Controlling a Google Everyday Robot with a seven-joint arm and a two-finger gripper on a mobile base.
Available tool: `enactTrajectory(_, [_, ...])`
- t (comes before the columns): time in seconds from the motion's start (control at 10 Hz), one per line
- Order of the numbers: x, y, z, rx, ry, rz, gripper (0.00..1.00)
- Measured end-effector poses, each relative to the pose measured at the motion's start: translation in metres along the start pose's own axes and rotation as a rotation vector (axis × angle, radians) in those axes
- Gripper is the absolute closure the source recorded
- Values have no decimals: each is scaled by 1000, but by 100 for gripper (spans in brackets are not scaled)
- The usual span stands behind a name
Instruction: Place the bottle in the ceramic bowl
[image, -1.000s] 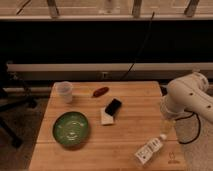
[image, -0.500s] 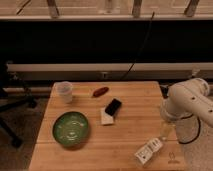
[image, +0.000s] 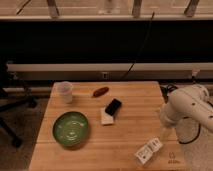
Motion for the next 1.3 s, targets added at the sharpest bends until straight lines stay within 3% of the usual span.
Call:
enactTrajectory(0.7, [-1,20,21,-10,-40,-6,20])
enactTrajectory(1.3, [-3,36,36,-9,-54,-76,20])
